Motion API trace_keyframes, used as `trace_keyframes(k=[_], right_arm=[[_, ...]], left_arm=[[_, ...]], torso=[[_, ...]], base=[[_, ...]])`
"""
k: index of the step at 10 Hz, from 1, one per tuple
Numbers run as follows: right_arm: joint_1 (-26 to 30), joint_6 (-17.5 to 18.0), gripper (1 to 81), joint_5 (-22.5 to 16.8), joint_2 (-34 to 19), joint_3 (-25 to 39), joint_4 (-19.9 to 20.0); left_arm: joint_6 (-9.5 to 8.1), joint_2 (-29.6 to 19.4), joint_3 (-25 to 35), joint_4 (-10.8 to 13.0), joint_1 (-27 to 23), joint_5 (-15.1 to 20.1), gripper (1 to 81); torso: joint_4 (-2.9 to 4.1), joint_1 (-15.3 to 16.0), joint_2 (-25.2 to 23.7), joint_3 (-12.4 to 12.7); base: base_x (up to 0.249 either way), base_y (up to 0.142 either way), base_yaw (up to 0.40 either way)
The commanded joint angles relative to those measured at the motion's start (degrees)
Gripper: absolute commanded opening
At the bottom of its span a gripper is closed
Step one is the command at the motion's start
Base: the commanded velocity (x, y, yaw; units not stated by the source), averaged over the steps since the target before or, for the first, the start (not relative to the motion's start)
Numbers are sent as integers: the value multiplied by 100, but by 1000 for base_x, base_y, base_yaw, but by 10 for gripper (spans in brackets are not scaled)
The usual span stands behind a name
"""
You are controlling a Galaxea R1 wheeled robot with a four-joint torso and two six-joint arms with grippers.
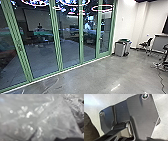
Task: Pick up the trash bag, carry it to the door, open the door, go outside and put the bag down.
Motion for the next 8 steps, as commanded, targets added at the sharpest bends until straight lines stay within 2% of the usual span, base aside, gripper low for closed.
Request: trace_keyframes(k=[1,8], right_arm=[[377,-8,811,-311,-8,36,-39],[368,-8,811,-311,-8,36,-48]], left_arm=[[-5,-67,-8,-18,-431,453,10],[-5,-67,-8,-9,-431,453,10]], torso=[[0,0,0,0],[0,0,0,0]], base=[[114,-63,0],[119,-63,0]])
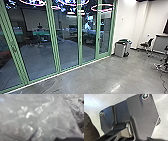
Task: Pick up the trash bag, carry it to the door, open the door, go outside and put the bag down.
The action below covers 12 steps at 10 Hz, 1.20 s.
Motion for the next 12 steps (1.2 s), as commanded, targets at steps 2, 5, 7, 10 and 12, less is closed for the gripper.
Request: trace_keyframes(k=[2,5,7,10,12], right_arm=[[371,-8,811,-311,-11,36,-48],[371,-8,811,-311,-11,36,-48],[379,-8,811,-311,-11,37,-48],[371,-8,811,-311,-11,37,-48],[379,-8,811,-311,-10,37,-48]], left_arm=[[-5,-67,-8,-9,-433,452,10],[-5,-84,-8,-18,-433,452,10],[-5,-76,-8,-18,-433,452,10],[-5,-84,-8,-18,-433,452,10],[-5,-84,-8,-18,-433,452,10]], torso=[[0,0,0,0],[0,0,0,0],[0,0,0,0],[0,0,0,0],[0,0,0,0]], base=[[121,-63,0],[135,-65,0],[142,-70,0],[143,-70,0],[144,-70,0]])
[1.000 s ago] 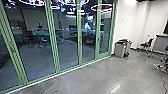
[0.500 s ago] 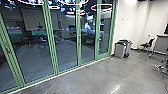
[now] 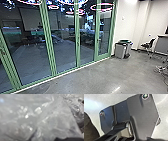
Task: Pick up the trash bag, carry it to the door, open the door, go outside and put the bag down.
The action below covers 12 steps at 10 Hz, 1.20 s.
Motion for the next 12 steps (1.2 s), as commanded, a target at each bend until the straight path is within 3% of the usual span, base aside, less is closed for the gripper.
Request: trace_keyframes(k=[1,9,12], right_arm=[[371,-8,811,-310,-13,36,-48],[371,-8,811,-310,-4,36,-56],[152,-8,811,-284,13,-34,-373]], left_arm=[[-5,-68,-8,-16,-433,452,10],[-5,-60,-8,-16,-433,452,10],[-5,-68,-8,-16,-416,452,10]], torso=[[0,0,0,0],[0,0,0,0],[0,0,0,0]], base=[[144,-70,0],[144,-81,0],[144,-82,0]])
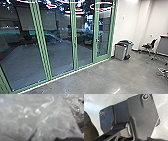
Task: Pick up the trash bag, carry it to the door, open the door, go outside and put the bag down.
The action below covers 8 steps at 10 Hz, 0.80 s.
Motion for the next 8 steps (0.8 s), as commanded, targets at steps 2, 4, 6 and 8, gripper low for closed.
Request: trace_keyframes(k=[2,4,6,8], right_arm=[[-76,-8,811,-74,11,-60,-448],[-261,-8,811,156,37,-60,-536],[-278,-8,811,156,90,-60,-563],[-270,-8,811,156,107,-60,-563]], left_arm=[[-5,-68,-8,-16,-407,443,10],[-5,-60,-8,-16,-389,425,10],[-5,-68,-8,-16,-381,425,10],[-5,-60,-8,-16,-381,425,10]], torso=[[0,0,0,0],[0,0,0,0],[0,0,0,0],[0,0,0,0]], base=[[144,-82,0],[144,-82,0],[143,-85,0],[143,-89,0]])
